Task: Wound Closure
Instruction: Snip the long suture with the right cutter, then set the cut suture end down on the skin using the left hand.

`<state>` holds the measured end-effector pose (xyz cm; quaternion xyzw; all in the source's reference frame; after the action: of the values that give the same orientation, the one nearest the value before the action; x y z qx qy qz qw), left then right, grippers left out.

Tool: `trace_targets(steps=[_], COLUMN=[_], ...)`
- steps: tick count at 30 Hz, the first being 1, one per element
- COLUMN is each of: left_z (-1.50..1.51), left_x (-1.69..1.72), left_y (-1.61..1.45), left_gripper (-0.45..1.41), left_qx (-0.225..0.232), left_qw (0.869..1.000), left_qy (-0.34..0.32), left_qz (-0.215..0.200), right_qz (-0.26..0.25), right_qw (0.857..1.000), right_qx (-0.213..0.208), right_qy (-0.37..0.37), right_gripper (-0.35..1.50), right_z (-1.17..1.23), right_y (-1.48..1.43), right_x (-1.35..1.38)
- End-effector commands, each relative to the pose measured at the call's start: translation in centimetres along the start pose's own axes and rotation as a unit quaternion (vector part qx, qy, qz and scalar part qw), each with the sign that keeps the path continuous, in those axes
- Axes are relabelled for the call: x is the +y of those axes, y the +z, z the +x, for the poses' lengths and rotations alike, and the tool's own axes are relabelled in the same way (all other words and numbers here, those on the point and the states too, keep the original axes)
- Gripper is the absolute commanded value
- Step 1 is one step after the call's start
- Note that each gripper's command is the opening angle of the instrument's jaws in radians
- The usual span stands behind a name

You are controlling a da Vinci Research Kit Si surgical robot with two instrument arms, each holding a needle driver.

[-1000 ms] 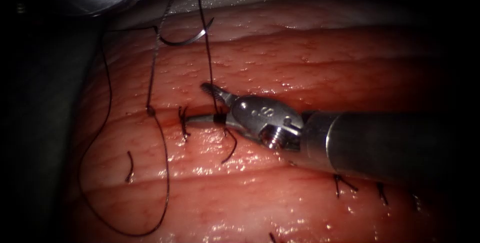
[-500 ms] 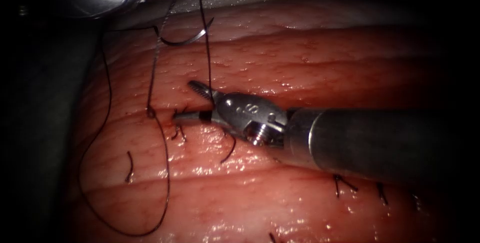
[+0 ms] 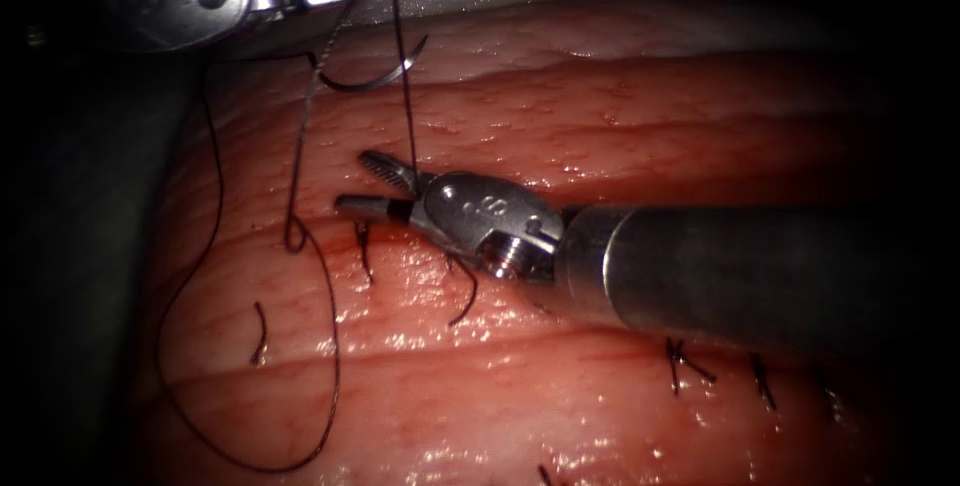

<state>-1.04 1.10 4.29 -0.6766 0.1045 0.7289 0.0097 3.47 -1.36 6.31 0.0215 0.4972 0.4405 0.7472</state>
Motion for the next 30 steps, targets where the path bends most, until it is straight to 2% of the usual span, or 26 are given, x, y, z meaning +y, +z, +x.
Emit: trace_targets(steps=[1,4,5,6,7,8,14,15,18,20,21,23,24,25,26,27,29,30], left_z=[-0.05,-0.04,-0.04,-0.03,-0.02,-0.01,0.13,0.2,0.31,0.4,0.4,0.42,0.41,0.41,0.39,0.39,0.36,0.3], left_x=[-0.02,-0.01,0.0,0.01,0.02,0.04,0.32,0.46,0.76,1.19,1.19,1.42,1.66,1.66,1.89,1.89,2.1,2.35], left_y=[0.06,0.05,0.05,0.04,0.02,0.02,0.08,0.12,0.23,0.35,0.35,0.42,0.46,0.46,0.48,0.48,0.49,0.53], left_gripper=[-0.45,-0.45,-0.45,-0.45,-0.45,-0.45,-0.45,-0.45,-0.45,-0.45,-0.45,-0.45,-0.45,-0.45,-0.45,-0.45,-0.45,-0.45], left_qx=[0.001,0.002,0.003,0.004,0.006,0.008,0.038,0.044,0.065,0.078,0.078,0.087,0.091,0.091,0.092,0.092,0.095,0.093], left_qw=[1.0,1.0,1.0,1.0,1.0,1.0,0.999,0.999,0.997,0.995,0.995,0.992,0.99,0.99,0.987,0.987,0.983,0.978], left_qy=[0.001,0.005,0.005,0.006,0.007,0.004,-0.002,-0.004,-0.013,-0.018,-0.018,-0.027,-0.036,-0.036,-0.042,-0.042,-0.049,-0.053], left_qz=[0.0,-0.001,-0.001,-0.001,-0.002,-0.003,-0.013,-0.02,-0.036,-0.062,-0.062,-0.082,-0.103,-0.103,-0.128,-0.128,-0.149,-0.181], right_qz=[-0.001,0.001,0.002,0.003,0.006,0.01,0.033,0.023,0.003,-0.024,-0.024,-0.037,-0.048,-0.048,-0.057,-0.057,-0.065,-0.072], right_qw=[1.0,1.0,1.0,1.0,0.999,0.999,0.997,0.996,0.995,0.994,0.994,0.994,0.993,0.993,0.992,0.992,0.992,0.991], right_qx=[0.005,0.016,0.017,0.022,0.031,0.038,0.047,0.05,0.059,0.072,0.072,0.066,0.06,0.06,0.057,0.057,0.054,0.051], right_qy=[0.001,0.002,0.005,-0.003,-0.012,-0.014,-0.06,-0.072,-0.078,-0.078,-0.078,-0.084,-0.088,-0.088,-0.094,-0.094,-0.095,-0.099], right_gripper=[-0.35,-0.35,0.24,0.49,0.99,1.19,1.3,1.3,1.3,1.26,1.26,1.23,1.21,1.21,1.19,1.19,1.19,1.19], right_z=[-0.02,0.0,0.0,0.0,0.0,0.0,0.03,0.06,0.13,0.2,0.2,0.22,0.25,0.25,0.26,0.26,0.27,0.26], right_y=[0.07,0.05,0.03,-0.02,-0.12,-0.21,-0.9,-1.12,-1.44,-1.76,-1.76,-1.88,-1.96,-1.96,-2.01,-2.01,-2.04,-2.04], right_x=[-0.02,0.01,0.02,0.04,0.08,0.11,0.4,0.55,0.82,1.15,1.15,1.29,1.42,1.42,1.51,1.51,1.6,1.66])
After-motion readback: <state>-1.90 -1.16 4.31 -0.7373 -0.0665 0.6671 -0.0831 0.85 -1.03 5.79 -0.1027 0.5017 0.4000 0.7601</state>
